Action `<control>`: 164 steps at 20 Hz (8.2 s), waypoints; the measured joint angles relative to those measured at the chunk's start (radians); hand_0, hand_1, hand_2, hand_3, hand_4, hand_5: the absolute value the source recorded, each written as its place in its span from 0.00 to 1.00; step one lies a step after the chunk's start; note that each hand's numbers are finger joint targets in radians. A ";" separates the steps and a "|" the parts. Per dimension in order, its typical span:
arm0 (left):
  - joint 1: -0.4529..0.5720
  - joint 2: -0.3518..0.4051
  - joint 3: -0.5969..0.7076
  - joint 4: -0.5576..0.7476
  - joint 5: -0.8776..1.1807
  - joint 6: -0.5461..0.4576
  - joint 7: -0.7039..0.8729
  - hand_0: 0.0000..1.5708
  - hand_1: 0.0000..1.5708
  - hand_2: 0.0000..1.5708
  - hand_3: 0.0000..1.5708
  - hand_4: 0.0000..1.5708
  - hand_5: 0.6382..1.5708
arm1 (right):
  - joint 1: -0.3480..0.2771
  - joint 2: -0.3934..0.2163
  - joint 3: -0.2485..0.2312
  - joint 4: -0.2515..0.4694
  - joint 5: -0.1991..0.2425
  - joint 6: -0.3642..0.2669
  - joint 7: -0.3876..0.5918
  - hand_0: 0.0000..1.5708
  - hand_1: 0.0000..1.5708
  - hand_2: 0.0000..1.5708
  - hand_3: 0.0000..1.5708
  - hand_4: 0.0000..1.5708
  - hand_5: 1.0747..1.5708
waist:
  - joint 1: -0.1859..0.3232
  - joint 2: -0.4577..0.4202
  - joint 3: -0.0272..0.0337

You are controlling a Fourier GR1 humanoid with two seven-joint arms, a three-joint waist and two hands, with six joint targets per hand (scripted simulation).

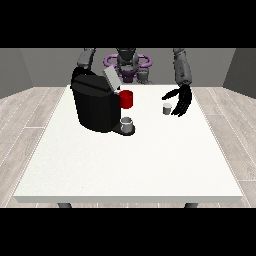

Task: Insert the coffee pod into the coffee machine and close the lid

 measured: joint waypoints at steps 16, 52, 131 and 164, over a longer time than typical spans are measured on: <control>-0.060 -0.018 -0.016 0.127 -0.153 0.209 -0.086 0.57 0.57 0.64 0.49 0.20 1.00 | 0.016 0.010 0.010 -0.025 -0.025 0.000 0.009 0.00 0.00 0.00 0.00 0.26 1.00 | -0.027 0.003 0.0006; -0.448 0.013 -0.007 0.025 -0.206 -0.063 -0.001 0.81 0.81 0.83 0.79 0.33 1.00 | -0.053 -0.005 -0.022 0.109 -0.054 0.017 -0.030 0.00 0.00 0.00 0.00 0.33 1.00 | -0.065 -0.063 0.0006; -0.638 0.046 -0.005 0.091 -0.346 -0.127 -0.005 0.00 0.00 0.00 0.00 0.00 1.00 | -0.104 0.004 -0.021 0.040 -0.042 -0.034 -0.027 0.00 0.00 0.00 0.00 0.24 1.00 | -0.136 0.071 0.0027; -0.207 -0.280 0.270 0.036 0.040 -0.173 -0.064 0.00 0.00 0.00 0.00 0.14 1.00 | 0.069 -0.121 -0.041 -0.033 -0.111 0.114 0.019 0.00 0.00 0.00 0.00 0.00 1.00 | 0.122 -0.387 -0.0003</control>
